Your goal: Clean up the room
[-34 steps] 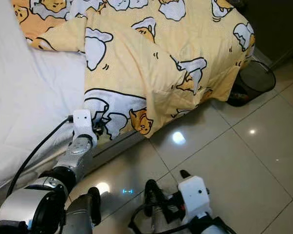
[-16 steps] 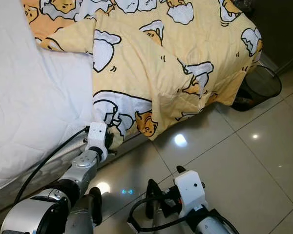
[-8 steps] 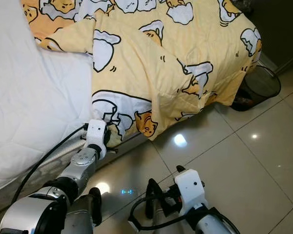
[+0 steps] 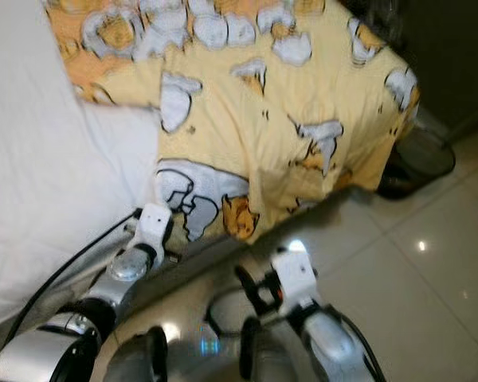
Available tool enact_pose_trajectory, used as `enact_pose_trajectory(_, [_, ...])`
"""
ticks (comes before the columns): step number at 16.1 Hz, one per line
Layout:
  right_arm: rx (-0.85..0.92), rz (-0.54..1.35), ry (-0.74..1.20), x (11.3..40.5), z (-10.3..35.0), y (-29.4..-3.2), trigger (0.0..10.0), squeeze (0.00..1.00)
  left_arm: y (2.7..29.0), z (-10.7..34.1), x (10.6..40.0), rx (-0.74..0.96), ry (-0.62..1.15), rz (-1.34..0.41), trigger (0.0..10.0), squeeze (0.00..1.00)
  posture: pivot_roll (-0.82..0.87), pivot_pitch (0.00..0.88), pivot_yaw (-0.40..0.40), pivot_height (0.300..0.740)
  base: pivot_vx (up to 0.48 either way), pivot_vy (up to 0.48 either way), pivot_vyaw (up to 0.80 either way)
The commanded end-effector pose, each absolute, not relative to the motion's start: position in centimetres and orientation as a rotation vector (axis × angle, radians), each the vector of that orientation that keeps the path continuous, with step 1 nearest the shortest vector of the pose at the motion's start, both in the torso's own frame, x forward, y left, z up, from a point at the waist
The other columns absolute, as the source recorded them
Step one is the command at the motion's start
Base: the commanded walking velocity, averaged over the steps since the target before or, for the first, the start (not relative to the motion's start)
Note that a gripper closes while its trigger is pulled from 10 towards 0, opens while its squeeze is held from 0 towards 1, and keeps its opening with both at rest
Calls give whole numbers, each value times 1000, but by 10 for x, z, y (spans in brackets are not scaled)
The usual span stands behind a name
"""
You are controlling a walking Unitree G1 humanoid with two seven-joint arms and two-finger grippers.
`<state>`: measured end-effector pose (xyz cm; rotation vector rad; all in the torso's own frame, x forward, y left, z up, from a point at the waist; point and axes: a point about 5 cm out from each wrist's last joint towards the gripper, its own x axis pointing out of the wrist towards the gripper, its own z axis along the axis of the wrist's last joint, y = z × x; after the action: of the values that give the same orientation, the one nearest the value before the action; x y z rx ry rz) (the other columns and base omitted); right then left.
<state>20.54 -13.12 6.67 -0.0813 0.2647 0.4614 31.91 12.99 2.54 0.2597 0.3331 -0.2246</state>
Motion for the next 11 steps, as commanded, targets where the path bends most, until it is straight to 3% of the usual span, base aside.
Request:
enact_pose_trajectory(1, [-84,452,282,206,60,-133,10000,0,131,24,316,278,310,-238,10000,0,-68,102,-25,740,0,0,0])
enact_pose_trajectory(5, [-90,459,270,215,57,-133,10000,0,134,20,309,307,304,-284,10000,0,-54,96,-24,740,0,0,0])
enact_pose_trajectory(9, [-92,468,278,214,51,-132,10000,0,134,2,286,374,356,-568,10000,0,-55,101,-15,740,0,0,0])
enact_pose_trajectory(11, [-92,468,278,215,49,-132,10000,0,142,3,288,408,363,-530,10000,0,-58,99,-10,740,0,0,0])
